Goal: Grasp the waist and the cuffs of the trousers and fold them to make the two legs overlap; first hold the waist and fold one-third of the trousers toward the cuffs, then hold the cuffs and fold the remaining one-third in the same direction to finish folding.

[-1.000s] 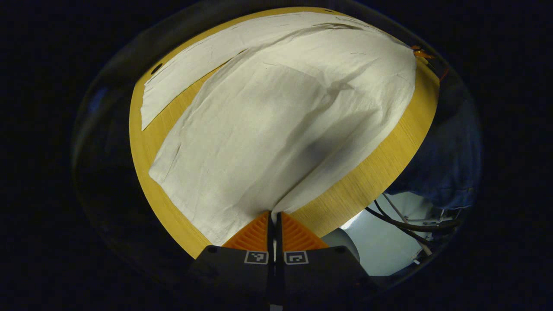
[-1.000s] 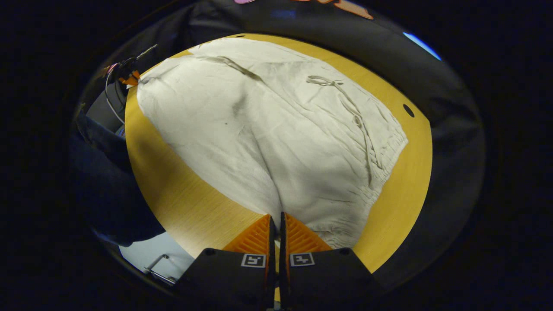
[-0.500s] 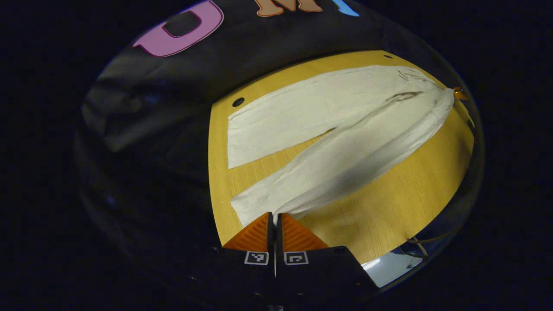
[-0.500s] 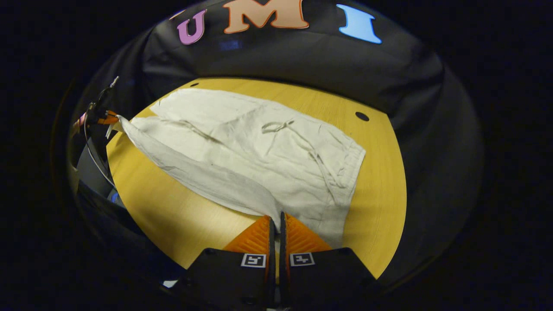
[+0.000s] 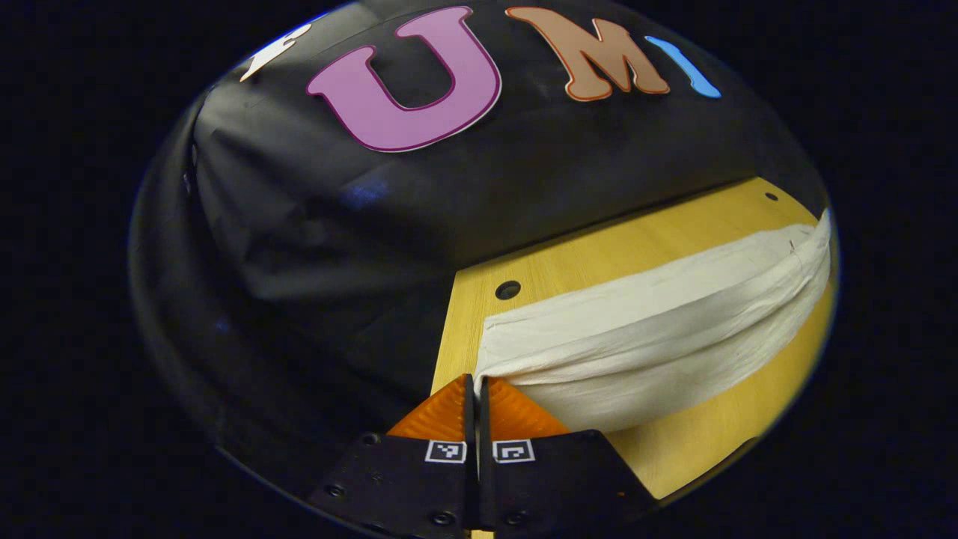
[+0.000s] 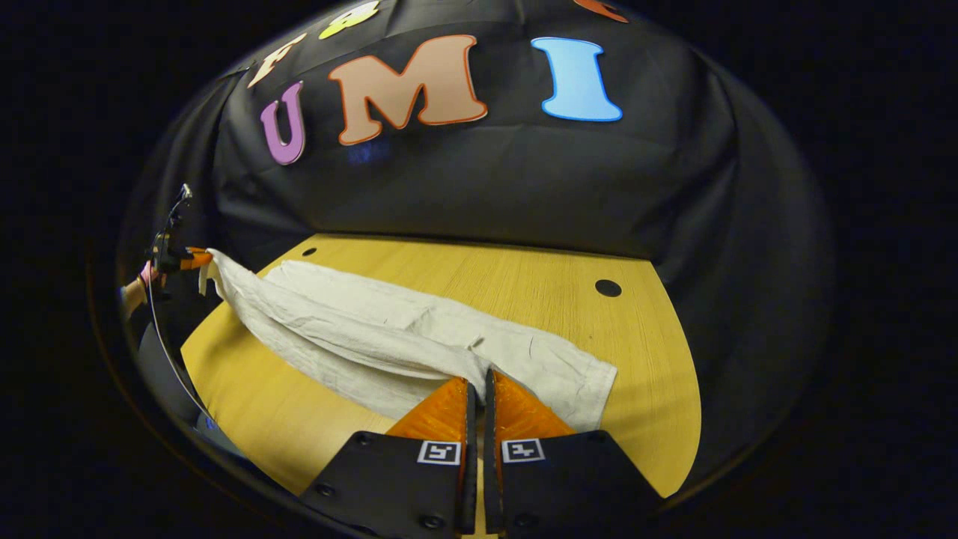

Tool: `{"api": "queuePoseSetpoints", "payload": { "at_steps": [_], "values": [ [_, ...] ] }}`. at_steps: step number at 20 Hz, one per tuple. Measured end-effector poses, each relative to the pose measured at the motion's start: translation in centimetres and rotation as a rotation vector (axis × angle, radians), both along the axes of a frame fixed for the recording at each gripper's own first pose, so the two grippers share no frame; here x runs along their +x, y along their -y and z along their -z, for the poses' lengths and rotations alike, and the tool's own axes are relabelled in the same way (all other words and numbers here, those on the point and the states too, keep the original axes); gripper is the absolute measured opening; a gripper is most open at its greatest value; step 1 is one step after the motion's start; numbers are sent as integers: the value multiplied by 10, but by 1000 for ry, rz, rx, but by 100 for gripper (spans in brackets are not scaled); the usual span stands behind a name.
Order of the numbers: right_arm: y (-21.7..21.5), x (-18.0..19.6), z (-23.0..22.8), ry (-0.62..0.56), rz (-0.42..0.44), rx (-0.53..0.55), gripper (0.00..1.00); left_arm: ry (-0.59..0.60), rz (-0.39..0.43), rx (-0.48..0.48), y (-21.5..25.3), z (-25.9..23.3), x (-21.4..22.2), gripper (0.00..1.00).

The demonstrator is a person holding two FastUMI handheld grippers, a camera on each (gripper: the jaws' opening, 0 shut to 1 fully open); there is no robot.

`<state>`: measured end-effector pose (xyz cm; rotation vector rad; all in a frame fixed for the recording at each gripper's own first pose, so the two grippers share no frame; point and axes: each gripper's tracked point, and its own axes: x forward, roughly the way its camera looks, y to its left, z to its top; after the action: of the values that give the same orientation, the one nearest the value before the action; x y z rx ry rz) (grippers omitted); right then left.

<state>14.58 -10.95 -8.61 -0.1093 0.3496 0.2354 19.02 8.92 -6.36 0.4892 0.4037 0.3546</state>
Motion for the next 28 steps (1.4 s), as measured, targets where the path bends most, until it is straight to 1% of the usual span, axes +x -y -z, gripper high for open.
{"api": "queuePoseSetpoints", "payload": {
  "at_steps": [1, 2, 4, 7, 10, 12, 15, 16, 18, 19, 20, 21, 22, 23, 24, 25, 26, 27, 28],
  "values": [
    [2, 12, -4, 8, 7, 7, 6, 11, 5, -7, 44, -3, 58, 0],
    [2, 24, -6, 13, 10, 11, 6, 19, 11, 3, 43, -8, 85, 0],
    [5, 52, -3, 16, 16, 19, 6, 19, 18, 26, 50, 7, 113, 0],
    [13, 86, 14, -14, 41, 46, 6, 1, 15, -3, 46, 46, 161, 0],
    [19, 117, 34, -37, 67, 91, 6, 19, -19, -59, 39, 81, 194, 0],
    [20, 132, 52, -59, 76, 110, 6, 47, -39, -71, 36, 92, 209, 0],
    [18, 150, 71, -67, 78, 62, 5, 82, -51, -85, 27, 106, 223, 0],
    [16, 158, 69, -50, 75, 55, 12, 91, -51, -92, 27, 109, 228, 0],
    [14, 167, 63, -10, 76, 63, 19, 99, -57, -101, 25, 112, 230, 0],
    [9, 167, 59, -8, 68, 75, 39, 93, -56, -112, 26, 114, 230, 0],
    [11, 162, 59, -13, 69, 77, 59, 84, -38, -145, 30, 122, 233, 2],
    [12, 154, 55, -23, 65, 89, 78, 70, -26, -180, 39, 127, 234, 34],
    [12, 152, 54, -27, 70, 98, 98, 66, -30, -197, 48, 122, 235, 65],
    [14, 147, 47, -10, 78, 108, 97, 81, -36, -207, 51, 124, 232, 96],
    [19, 142, 37, 13, 92, 113, 97, 104, -37, -218, 53, 116, 224, 96],
    [28, 134, 25, 38, 112, 111, 97, 130, -28, -239, 61, 108, 219, 97],
    [40, 126, 15, 63, 137, 103, 94, 156, -14, -267, 66, 104, 217, 98],
    [54, 118, 8, 77, 164, 94, 96, 173, -7, -295, 73, 97, 211, 97],
    [66, 108, 5, 79, 186, 95, 93, 188, 0, -318, 79, 92, 204, 97]
  ]
}}
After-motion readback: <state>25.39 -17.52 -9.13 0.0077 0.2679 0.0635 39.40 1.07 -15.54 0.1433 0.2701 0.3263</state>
